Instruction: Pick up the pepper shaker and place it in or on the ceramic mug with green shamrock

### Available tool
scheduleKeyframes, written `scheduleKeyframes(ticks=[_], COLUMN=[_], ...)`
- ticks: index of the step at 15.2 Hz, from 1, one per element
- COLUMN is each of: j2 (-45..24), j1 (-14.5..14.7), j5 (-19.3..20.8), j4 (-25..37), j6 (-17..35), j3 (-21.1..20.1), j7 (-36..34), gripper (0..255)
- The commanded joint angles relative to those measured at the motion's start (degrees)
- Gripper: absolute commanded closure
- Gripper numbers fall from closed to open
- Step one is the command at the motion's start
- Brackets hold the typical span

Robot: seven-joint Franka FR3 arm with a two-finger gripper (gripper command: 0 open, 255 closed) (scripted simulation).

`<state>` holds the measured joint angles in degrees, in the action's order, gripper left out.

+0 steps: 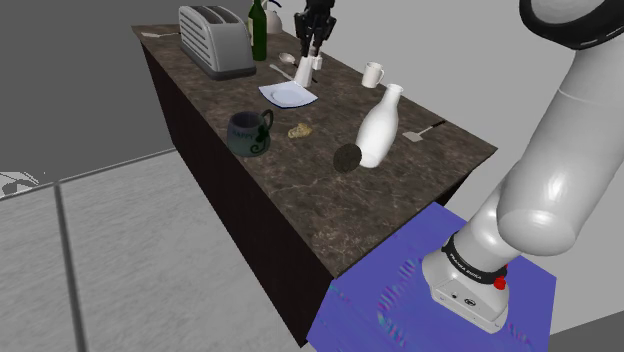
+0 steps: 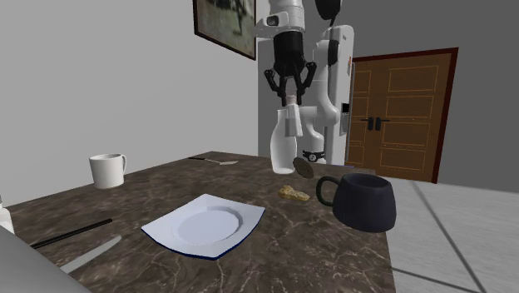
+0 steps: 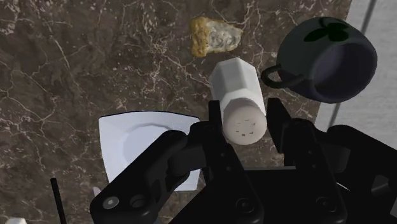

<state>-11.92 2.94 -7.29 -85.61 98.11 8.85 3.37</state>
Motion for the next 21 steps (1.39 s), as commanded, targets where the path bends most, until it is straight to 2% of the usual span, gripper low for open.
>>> scheduleKeyframes(ticks=[1, 7, 12, 21], j2=[-0.7, -4.8, -10.2, -8.4], j1=[1.4, 5.7, 9.1, 9.4], j5=[0.1, 0.5, 0.9, 1.0], j4=[1.6, 8.9, 18.2, 8.5], j6=[-0.6, -3.2, -6.5, 1.4], j3=[-0.9, -3.5, -5.3, -5.3], j7=[-2.5, -9.8, -15.5, -14.9], gripper=[255, 255, 255, 255])
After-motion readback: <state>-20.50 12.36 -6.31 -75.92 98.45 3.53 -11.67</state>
